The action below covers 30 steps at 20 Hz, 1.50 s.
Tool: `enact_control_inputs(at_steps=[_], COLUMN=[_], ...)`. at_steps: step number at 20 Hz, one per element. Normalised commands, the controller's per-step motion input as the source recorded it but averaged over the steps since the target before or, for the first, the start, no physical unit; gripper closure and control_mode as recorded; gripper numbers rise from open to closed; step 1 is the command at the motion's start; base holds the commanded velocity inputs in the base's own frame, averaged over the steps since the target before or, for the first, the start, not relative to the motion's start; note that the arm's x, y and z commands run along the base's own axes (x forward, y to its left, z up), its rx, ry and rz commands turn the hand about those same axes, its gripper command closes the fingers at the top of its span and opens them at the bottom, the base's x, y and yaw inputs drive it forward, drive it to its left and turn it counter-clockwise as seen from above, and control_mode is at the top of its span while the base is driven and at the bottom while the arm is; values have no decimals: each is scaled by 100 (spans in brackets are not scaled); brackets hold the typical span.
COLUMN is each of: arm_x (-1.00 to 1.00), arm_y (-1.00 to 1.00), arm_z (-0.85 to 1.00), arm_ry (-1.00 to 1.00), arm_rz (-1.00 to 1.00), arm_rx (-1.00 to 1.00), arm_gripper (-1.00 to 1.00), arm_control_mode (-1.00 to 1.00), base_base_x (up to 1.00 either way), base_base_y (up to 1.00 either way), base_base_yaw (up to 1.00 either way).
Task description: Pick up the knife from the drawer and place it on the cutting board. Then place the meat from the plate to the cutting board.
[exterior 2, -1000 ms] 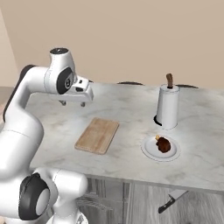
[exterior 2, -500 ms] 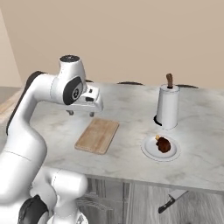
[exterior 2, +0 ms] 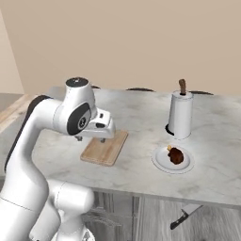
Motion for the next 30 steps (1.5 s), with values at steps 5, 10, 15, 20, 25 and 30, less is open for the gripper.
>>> enact_control_inputs(at_steps=[5, 10, 15, 20, 25, 30], arm_x=[0, -10, -33, -61, -36, -11], arm_y=[-5, -36, -42, -52, -40, -26], arm_z=[-32, -25, -39, -32, -39, -39], arm_ry=[2, 15, 15, 8, 11, 9], arm_rz=[0, 0, 0, 0, 0, 0], arm_rx=[-18, -6, -8, -3, 0, 0], arm_gripper=[-100, -100, -100, -100, -100, -100], arm_control_mode=[-100, -100, -100, -100, -100, -100], base_base_x=[0, 0, 0, 0, 0, 0], base_base_y=[0, 0, 0, 0, 0, 0], base_base_yaw=[0, 0, 0, 0, 0, 0])
